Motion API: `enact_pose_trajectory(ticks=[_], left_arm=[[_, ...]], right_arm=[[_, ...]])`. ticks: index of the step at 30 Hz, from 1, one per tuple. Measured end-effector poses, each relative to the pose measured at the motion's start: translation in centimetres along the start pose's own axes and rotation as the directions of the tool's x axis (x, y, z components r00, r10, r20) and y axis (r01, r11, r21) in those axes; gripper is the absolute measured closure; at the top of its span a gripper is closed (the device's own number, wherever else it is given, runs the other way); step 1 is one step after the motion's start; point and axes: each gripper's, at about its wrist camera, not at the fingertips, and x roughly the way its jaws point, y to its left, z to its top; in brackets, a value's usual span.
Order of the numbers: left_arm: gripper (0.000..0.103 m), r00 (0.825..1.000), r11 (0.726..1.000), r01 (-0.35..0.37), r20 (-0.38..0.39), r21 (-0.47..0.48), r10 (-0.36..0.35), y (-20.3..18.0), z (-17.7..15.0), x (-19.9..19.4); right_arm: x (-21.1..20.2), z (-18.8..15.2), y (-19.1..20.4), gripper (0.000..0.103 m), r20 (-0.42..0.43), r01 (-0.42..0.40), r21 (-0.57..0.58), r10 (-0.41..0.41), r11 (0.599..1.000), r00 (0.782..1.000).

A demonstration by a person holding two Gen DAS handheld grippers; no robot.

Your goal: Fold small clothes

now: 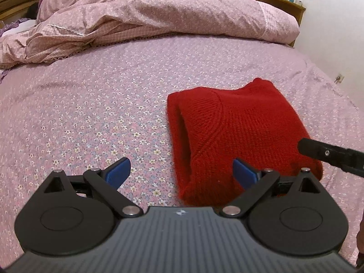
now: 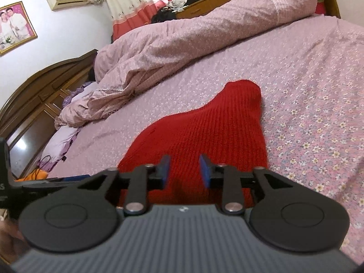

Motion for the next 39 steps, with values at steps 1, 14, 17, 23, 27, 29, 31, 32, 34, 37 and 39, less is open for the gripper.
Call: enact_pose_trajectory(ticks=[1, 14, 17, 23, 27, 29, 31, 32, 34, 37, 39], left_arm=[[0.005, 1.000, 1.000, 0.001, 0.001, -0.002, -0.001, 0.0, -0.1, -0.2], [0.002, 1.000, 0.999, 0.007, 0.029, 0.039, -0.008, -1.8, -1.5, -3.5], [0.000, 0.999, 0.998, 0.007, 0.043, 0.056, -0.009, -2.4, -1.9, -4.3], [0.000, 0.999, 0.998, -0.002, 0.037, 0.057, 0.000, -3.3, -2.2, -5.0], [0.000, 1.000, 0.999, 0.001, -0.001, 0.046, -0.001, -3.4, -2.3, -4.6], [0.000, 1.000, 0.999, -0.001, -0.022, 0.033, 0.002, -3.2, -2.4, -4.2], [0.000, 0.999, 1.000, -0.007, -0.033, 0.022, 0.008, -3.0, -2.6, -3.8], [0.000, 0.999, 1.000, -0.012, -0.035, 0.017, 0.013, -2.9, -2.6, -3.7], [0.000, 0.999, 1.000, -0.022, -0.035, 0.013, 0.022, -2.9, -2.6, -3.4], [0.000, 0.998, 0.998, -0.048, -0.036, 0.034, 0.049, -3.2, -2.7, -3.1], [0.000, 0.998, 0.997, -0.055, -0.035, 0.047, 0.057, -3.4, -2.7, -2.9]], right_arm=[[-0.3, -0.1, 0.1, 0.061, 0.003, 0.005, -0.004, -0.005, 1.000, 1.000], [-3.9, -1.5, 1.3, 0.046, 0.034, 0.080, -0.026, -0.079, 0.996, 0.996], [-4.7, -1.8, 1.7, 0.038, 0.046, 0.098, -0.029, -0.097, 0.995, 0.994], [-5.5, -2.1, 2.4, 0.033, 0.041, 0.129, -0.032, -0.128, 0.991, 0.991], [-5.7, -2.4, 2.8, 0.030, 0.042, 0.151, -0.050, -0.149, 0.987, 0.988], [-5.6, -2.7, 2.9, 0.029, 0.042, 0.164, -0.067, -0.161, 0.984, 0.986], [-5.3, -2.9, 3.0, 0.029, 0.037, 0.181, -0.078, -0.179, 0.980, 0.983], [-5.1, -3.0, 3.0, 0.028, 0.032, 0.189, -0.080, -0.187, 0.979, 0.982], [-4.9, -3.2, 3.0, 0.019, 0.026, 0.203, -0.090, -0.201, 0.975, 0.979], [-4.5, -3.5, 3.4, 0.018, 0.033, 0.228, -0.119, -0.225, 0.966, 0.974], [-4.3, -3.6, 3.6, 0.018, 0.035, 0.245, -0.132, -0.242, 0.961, 0.970]])
